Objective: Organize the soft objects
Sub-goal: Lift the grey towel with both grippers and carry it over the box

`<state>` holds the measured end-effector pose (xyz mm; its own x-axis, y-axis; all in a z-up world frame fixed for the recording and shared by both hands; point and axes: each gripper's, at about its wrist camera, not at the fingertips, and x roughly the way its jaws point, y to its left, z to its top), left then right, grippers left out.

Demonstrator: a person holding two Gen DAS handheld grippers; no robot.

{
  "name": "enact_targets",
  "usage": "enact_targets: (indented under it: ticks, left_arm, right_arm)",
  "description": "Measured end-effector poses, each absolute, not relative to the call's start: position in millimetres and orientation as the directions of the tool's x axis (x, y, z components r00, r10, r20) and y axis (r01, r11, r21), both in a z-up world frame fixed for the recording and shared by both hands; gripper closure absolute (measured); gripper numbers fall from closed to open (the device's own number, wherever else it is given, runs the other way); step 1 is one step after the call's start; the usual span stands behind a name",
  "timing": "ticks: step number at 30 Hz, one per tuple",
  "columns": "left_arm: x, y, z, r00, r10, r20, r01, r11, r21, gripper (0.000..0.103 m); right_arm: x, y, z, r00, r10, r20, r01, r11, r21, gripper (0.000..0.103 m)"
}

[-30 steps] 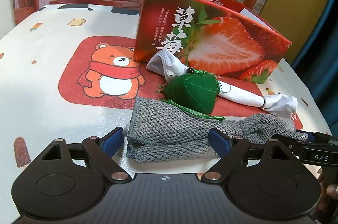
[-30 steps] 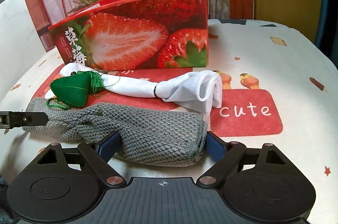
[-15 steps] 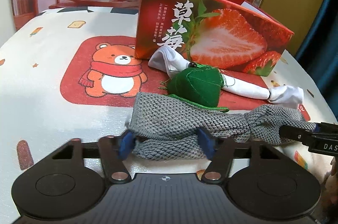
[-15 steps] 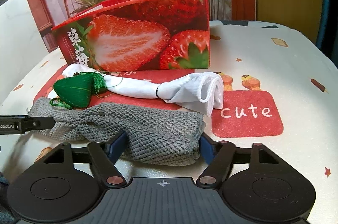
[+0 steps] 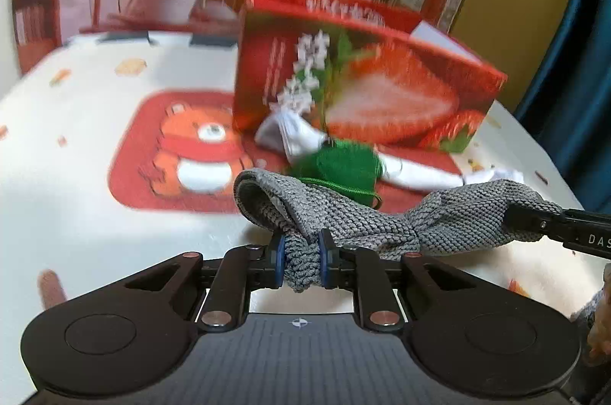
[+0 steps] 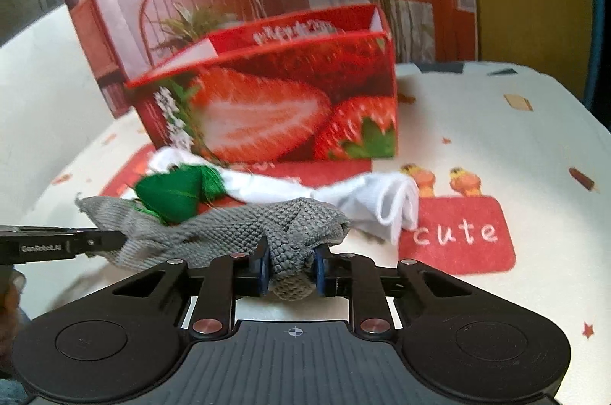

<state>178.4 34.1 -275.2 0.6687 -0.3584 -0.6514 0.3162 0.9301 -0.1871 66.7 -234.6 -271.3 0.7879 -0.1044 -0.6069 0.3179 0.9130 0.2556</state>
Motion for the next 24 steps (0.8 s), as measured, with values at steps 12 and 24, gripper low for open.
enact_targets:
  ticks: [12, 24]
  left_arm:
    - [169, 31, -196, 0.823, -0.357, -0.443, 0.367, 0.928, -0.066, 0.085]
    - [240, 7, -158, 0.846, -0.350, -0.402, 0.358, 0.932, -0.058, 0.085]
  right_arm:
    - [74, -239, -216, 0.883, -0.078, -0.462, 0.233, 0.929, 0.287, 0.084]
    - [132, -268, -149, 0.919, -0.137, -0.369, 0.214, 0.961, 0.177, 0.085]
